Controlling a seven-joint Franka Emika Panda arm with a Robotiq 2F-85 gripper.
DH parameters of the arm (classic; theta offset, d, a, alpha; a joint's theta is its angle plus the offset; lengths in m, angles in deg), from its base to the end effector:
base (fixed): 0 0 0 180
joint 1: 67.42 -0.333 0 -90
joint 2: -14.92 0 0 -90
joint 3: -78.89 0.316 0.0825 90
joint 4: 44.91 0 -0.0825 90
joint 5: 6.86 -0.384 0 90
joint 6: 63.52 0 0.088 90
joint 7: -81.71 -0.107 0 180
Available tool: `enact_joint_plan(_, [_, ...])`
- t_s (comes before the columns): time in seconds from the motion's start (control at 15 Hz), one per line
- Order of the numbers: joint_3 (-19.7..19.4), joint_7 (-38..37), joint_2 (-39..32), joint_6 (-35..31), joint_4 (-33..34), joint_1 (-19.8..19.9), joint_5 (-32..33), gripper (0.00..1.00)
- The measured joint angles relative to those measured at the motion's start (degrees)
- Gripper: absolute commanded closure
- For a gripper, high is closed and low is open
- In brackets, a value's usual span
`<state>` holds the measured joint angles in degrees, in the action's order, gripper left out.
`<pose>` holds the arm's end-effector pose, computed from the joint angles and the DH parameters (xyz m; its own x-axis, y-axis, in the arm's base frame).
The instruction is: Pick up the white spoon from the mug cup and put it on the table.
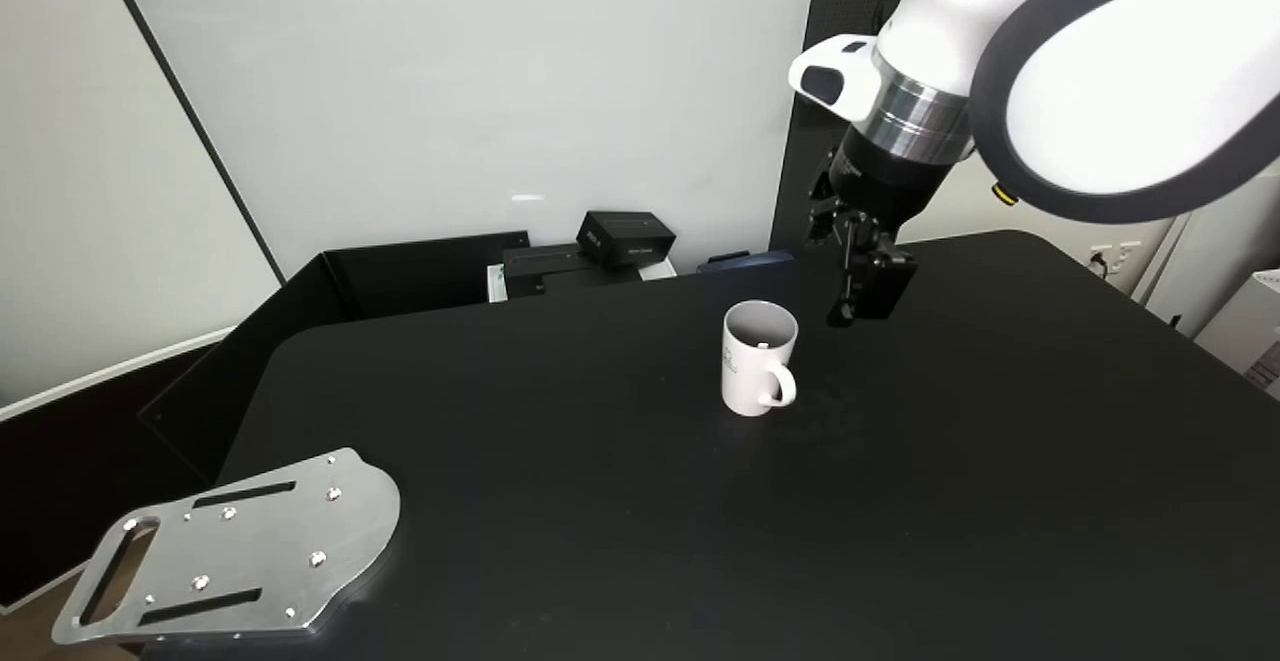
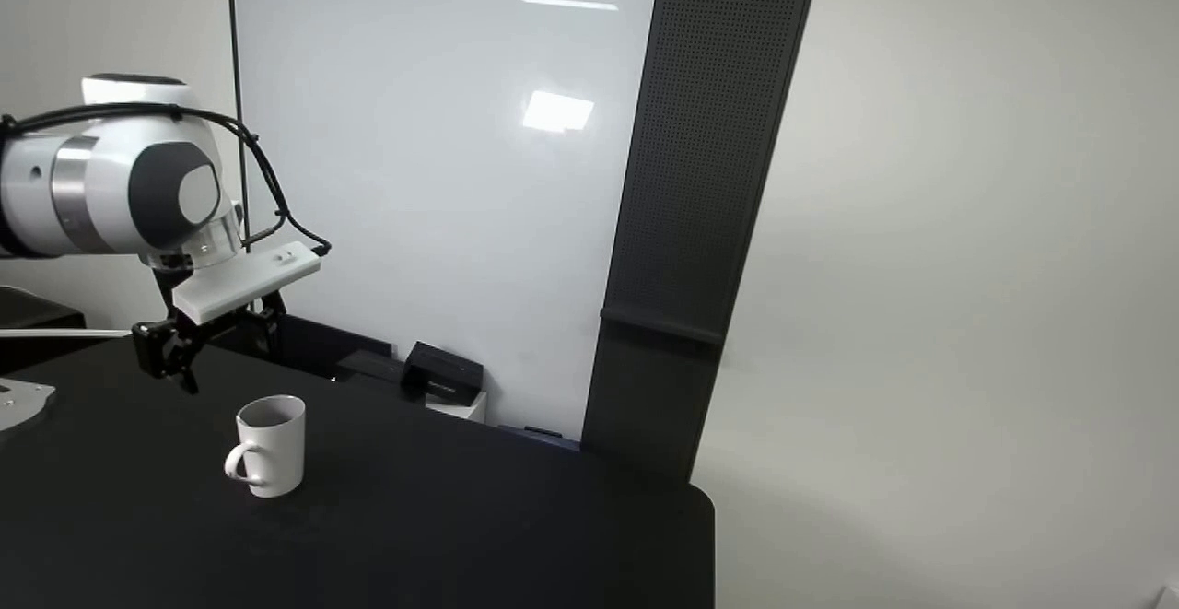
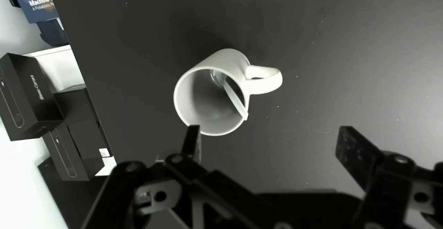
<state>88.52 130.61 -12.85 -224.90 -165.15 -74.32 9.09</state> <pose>0.5752 0.1827 0.2124 0.1904 0.9764 0.1019 0.9515 -0.2091 0.2257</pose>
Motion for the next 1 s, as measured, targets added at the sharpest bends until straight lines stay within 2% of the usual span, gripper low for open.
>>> enact_joint_plan(1.0, [-2.23, -3.8, -9.1, -0.03, 8.66, -4.4, 3.64, 0.0])
